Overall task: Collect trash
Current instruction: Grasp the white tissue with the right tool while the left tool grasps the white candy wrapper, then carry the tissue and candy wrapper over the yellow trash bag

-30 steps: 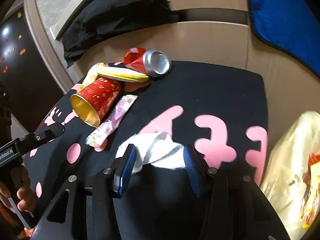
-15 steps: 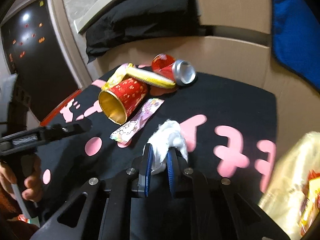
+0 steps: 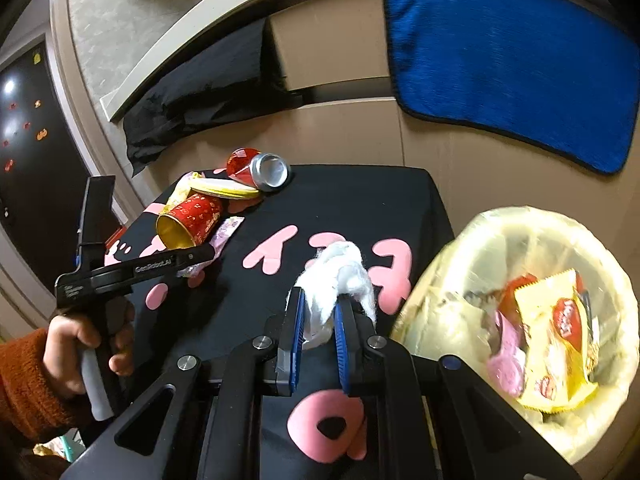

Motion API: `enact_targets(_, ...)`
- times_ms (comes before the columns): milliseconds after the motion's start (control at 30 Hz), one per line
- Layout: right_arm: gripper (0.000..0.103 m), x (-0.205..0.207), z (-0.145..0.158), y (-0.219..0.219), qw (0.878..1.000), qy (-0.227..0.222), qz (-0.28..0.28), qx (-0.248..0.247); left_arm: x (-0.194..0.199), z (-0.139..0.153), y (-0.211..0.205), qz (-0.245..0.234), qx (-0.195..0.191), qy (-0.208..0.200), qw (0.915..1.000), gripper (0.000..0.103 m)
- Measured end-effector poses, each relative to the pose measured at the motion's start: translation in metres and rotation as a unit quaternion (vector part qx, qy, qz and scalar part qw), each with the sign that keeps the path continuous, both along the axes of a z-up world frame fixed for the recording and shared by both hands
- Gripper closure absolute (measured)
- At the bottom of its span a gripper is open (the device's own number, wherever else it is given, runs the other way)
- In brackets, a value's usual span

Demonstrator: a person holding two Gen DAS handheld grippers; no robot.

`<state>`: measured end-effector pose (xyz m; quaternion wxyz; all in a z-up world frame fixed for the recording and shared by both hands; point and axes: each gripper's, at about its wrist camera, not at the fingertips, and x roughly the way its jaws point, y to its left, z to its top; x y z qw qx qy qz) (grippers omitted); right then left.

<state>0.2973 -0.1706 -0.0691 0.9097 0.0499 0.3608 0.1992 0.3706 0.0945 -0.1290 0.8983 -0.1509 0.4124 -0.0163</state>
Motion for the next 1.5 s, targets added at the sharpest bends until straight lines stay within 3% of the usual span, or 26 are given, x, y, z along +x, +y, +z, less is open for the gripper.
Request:
enact_targets(200,0.09,-0.006,0.001,-0.002,1.0,-0.002,-0.001,0.004,-0.023,0.01,0.0,-0.026,0.003,-0.013,0.9996,0.081)
enact_targets(567,0.09,-0.019,0.022,0.007,1.0,-0.029,0.012,0.006,-0.086,0.08,-0.003,-0.05,0.02,-0.112,0.9923,0.082)
enact_targets(833,0.09,-0.041,0.068,-0.003,0.997,-0.083,0.002,-0.001,-0.115,0.147,-0.033,-0.073,0.032,-0.193,0.978,0.082)
enact_targets(1033,0.09,-0.063,0.105,-0.027,0.991,-0.132,-0.018,-0.016,-0.14,0.18,-0.078,-0.104,0.059,-0.248,0.9615,0.082)
enact_targets(1500,0.09,-0.092,0.153,-0.119,0.973,-0.201,-0.11,-0.029,-0.142,0.207,-0.193,-0.216,0.032,-0.268,0.9386,0.082)
